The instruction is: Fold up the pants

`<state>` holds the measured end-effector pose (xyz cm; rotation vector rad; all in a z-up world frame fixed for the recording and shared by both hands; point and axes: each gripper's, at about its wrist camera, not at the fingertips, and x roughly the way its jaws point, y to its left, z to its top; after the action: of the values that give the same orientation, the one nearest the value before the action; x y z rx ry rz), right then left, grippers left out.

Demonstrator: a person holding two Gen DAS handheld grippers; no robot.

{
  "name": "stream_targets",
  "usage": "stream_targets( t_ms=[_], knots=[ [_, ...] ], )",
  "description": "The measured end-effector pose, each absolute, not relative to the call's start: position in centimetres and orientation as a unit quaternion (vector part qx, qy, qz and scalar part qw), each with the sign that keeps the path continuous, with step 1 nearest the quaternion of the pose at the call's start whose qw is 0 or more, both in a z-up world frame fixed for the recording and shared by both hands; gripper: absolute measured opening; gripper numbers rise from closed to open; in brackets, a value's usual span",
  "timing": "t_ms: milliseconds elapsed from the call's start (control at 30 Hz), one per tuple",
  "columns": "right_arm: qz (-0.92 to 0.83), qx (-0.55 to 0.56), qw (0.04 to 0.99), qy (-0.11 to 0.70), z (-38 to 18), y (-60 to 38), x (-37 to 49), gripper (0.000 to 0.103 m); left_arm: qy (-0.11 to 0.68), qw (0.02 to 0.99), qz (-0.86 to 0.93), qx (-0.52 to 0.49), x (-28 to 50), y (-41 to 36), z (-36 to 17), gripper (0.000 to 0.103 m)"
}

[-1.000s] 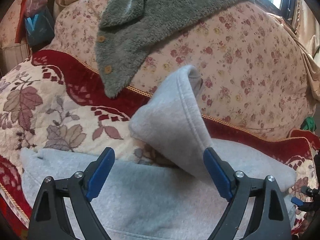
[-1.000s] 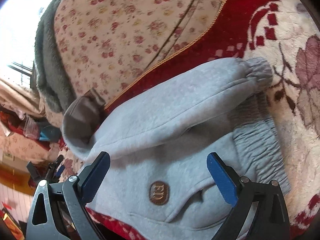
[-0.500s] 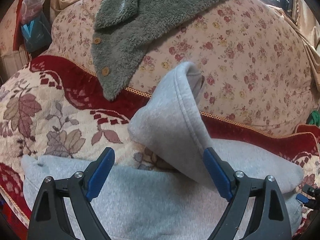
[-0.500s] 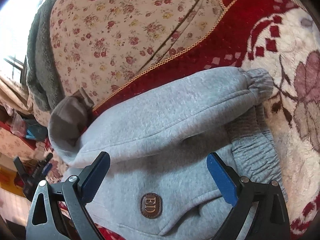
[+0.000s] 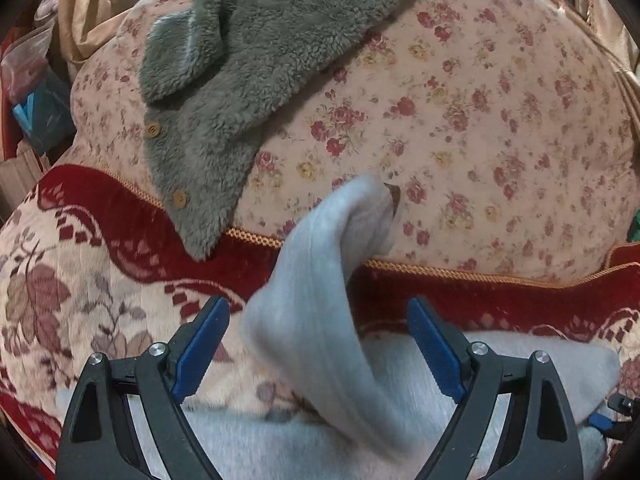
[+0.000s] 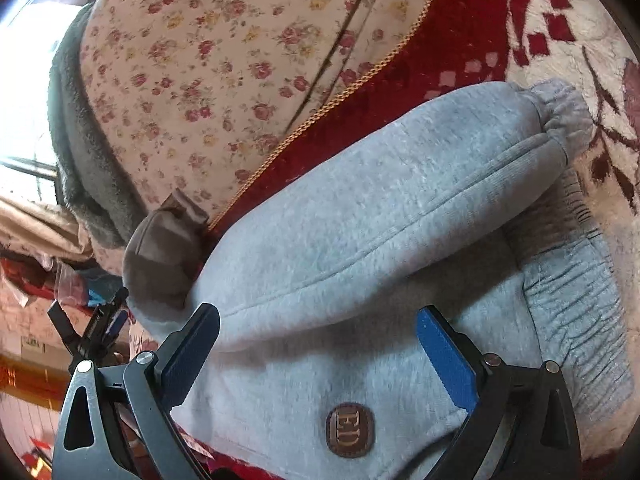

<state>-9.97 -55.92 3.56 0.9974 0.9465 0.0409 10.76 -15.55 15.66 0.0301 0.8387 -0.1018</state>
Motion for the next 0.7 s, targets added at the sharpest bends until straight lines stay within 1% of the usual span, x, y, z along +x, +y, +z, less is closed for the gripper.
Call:
stream_targets(
  t_ms=[100, 233, 400, 500, 533, 567, 600, 633, 667, 700],
  knots=[
    [0.022, 0.472, 0.765, 0.438, 3.2, -55.9, -9.4, 0.102, 0.407, 0.912, -0.030, 0.035, 12.9, -15.7, 15.6, 0.090],
    [0.062, 0.477, 0.763, 0.432, 4.1, -55.5, -9.2, 0.101, 0.413, 0.908, -0.011, 0.070, 15.7, -16.2, 14.9, 0.090],
    [0.056, 0.487, 0.744, 0.453, 2.9, -55.5, -8.8, 0.101, 0.435, 0.893, -0.002, 0.117, 18.6, -18.0, 12.6, 0.090],
    [0.052, 0.489, 0.750, 0.442, 2.6, -55.4, -8.0, 0.100, 0.442, 0.887, -0.001, 0.136, 19.4, -18.6, 11.3, 0.090],
    [0.056, 0.485, 0.756, 0.437, 2.6, -55.3, -7.5, 0.099, 0.437, 0.889, -0.005, 0.135, 19.5, -18.6, 11.1, 0.090],
    [0.060, 0.484, 0.758, 0.434, 2.5, -55.3, -7.1, 0.087, 0.433, 0.892, -0.013, 0.127, 19.4, -18.6, 11.0, 0.089],
    [0.064, 0.486, 0.755, 0.435, 2.0, -55.3, -6.5, 0.075, 0.431, 0.895, -0.026, 0.114, 19.4, -18.5, 11.0, 0.072],
    [0.070, 0.495, 0.746, 0.440, 1.2, -55.3, -5.9, 0.049, 0.436, 0.893, -0.039, 0.101, 19.5, -18.3, 10.8, 0.039],
    [0.074, 0.501, 0.742, 0.439, 0.8, -55.3, -5.7, 0.033, 0.447, 0.888, -0.042, 0.096, 19.6, -18.1, 10.7, 0.026],
    [0.074, 0.508, 0.740, 0.435, 0.2, -55.5, -5.7, 0.029, 0.450, 0.887, -0.044, 0.093, 19.5, -18.0, 10.6, 0.022]
  ],
)
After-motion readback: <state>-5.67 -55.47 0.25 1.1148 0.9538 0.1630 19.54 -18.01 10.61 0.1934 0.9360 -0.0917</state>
